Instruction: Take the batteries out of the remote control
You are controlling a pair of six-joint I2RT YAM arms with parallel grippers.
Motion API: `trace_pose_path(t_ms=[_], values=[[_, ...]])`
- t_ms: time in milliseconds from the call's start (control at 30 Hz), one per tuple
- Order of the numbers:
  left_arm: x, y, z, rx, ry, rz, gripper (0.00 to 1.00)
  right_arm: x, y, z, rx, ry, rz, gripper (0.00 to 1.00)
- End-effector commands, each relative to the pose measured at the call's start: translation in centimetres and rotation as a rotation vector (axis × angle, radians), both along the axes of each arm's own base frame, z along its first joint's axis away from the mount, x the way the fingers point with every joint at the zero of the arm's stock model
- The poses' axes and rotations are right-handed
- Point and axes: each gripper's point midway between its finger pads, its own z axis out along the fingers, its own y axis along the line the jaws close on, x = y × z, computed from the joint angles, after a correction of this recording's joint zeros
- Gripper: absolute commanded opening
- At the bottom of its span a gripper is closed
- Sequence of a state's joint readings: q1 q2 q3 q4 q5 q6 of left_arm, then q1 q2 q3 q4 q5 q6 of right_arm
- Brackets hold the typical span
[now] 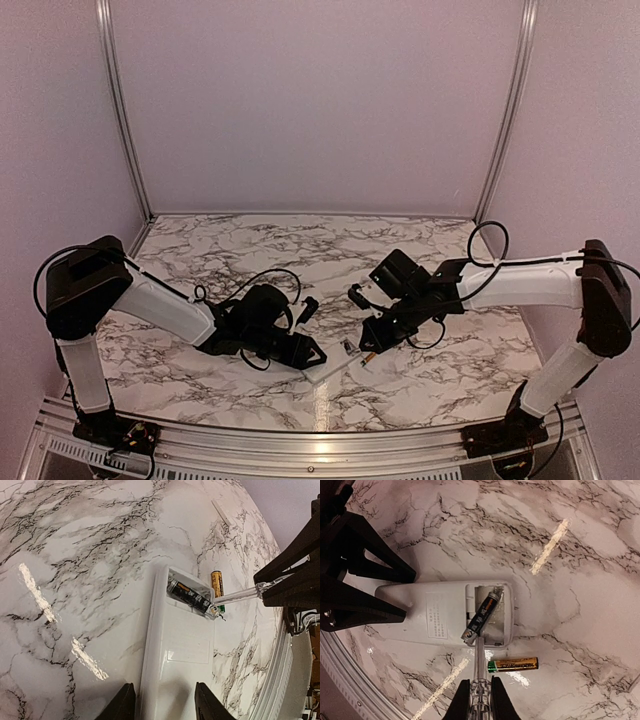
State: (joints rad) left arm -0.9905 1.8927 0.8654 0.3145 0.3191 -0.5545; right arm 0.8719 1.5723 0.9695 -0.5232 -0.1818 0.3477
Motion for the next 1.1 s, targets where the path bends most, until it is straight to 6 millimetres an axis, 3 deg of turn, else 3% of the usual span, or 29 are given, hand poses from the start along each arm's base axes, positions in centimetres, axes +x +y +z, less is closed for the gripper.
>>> trace_pose_path(t_ms=[0,233,367,533,933,1067], values=[[0.3,0.1,-0.4,0.036,-0.041,-0.004,0.46,-0.8,-0.2,-0.3,0.015,0.035,0.022,0.00],[1.2,1.3,0.1,0.090,-0.165,0.016,0.70,-0.7,-0.2,-0.5,0.020,0.034,0.020,0.00],[1.1,1.7,0.4,0.144,-0.270,0.003,0.77,-0.5,-0.4,-0.4,0.014,0.026,0.012,0.00],[-0.3,1.2,1.1,0.222,-0.416,-0.039,0.79,-0.4,-0.6,-0.5,0.005,0.024,0.007,0.00],[-2.5,-0.4,0.2,0.280,-0.439,-0.153,0.84,-0.4,-0.9,-0.4,-0.004,0.012,0.003,0.00],[-2.0,-0.3,-0.7,0.331,-0.461,-0.143,0.84,-0.3,-0.8,-0.3,-0.001,0.010,0.003,0.00]])
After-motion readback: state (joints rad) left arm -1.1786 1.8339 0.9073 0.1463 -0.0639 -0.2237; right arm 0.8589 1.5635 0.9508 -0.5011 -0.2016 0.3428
